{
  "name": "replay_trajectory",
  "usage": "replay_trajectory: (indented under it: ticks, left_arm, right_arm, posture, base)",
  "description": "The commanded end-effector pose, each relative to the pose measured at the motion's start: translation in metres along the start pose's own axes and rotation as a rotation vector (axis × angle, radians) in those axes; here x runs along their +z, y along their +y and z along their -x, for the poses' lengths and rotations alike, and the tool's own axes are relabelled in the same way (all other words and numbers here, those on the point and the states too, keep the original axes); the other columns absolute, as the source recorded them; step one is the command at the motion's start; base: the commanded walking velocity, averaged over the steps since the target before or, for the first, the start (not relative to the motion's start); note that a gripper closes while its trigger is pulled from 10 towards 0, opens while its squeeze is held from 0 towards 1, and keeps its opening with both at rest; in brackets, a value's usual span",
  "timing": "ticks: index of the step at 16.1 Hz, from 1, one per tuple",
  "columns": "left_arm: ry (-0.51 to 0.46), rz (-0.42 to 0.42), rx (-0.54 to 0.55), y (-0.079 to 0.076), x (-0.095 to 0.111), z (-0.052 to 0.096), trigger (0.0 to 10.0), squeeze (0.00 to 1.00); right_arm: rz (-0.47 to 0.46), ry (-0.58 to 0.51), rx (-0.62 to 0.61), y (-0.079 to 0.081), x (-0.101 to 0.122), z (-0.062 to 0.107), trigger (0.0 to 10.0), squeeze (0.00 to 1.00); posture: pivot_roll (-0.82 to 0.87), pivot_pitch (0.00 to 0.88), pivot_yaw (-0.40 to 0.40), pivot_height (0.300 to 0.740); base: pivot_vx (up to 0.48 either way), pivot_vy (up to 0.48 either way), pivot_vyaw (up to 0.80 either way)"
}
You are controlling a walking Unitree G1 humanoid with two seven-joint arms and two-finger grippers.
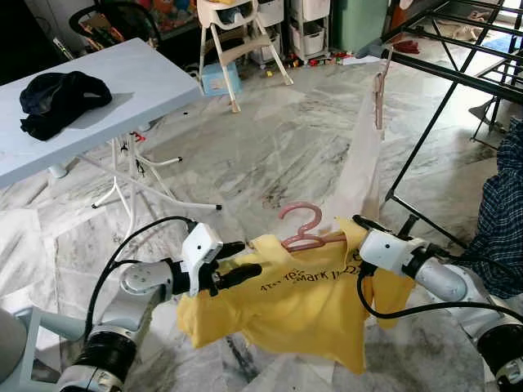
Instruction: Hang hanger
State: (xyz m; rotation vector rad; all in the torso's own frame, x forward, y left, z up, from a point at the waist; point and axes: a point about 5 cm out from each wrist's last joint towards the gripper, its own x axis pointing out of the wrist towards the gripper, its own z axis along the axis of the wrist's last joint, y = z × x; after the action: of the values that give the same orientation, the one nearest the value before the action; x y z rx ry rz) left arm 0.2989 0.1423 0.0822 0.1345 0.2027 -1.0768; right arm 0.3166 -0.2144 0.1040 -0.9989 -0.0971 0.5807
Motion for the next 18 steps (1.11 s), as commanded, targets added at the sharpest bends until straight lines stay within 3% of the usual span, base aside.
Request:
replay_trajectory:
  ticks: [1,8,11,13,18]
  left_arm:
    - [0.022,0.006,-0.009,0.001,-0.002,0.008,0.0,0.00]
    - [0.065,0.043,-0.096,-0.010,-0.008,0.016,0.0,0.00]
    - [0.042,-0.001,0.020,-0.003,-0.005,0.015,0.0,0.00]
    - [0.023,0.015,0.121,-0.001,-0.005,0.016,0.0,0.00]
    - [-0.015,0.053,0.200,-0.006,-0.006,0.017,0.0,0.00]
  right_arm:
    - [-0.005,-0.056,-0.028,-0.005,0.012,-0.006,0.0,0.00]
    - [-0.011,-0.086,0.024,0.004,0.018,-0.011,0.0,0.00]
    - [-0.021,-0.088,0.030,0.006,0.020,-0.013,0.0,0.00]
    - [-0.048,-0.086,0.028,0.010,0.021,-0.015,0.0,0.00]
    - [-0.061,-0.098,0.030,0.013,0.025,-0.022,0.0,0.00]
  posture:
    - [-0.13,0.075,0.174,0.740]
    - [-0.12,0.075,0.160,0.740]
    - [-0.12,0.075,0.154,0.740]
    - [-0.11,0.073,0.143,0.740]
    - [-0.09,0.063,0.127,0.740]
  base:
    - [0.000,0.000,0.00]
    - [0.000,0.000,0.00]
    - [0.000,0.000,0.00]
    - [0.000,0.000,0.00]
    - [0.000,0.000,0.00]
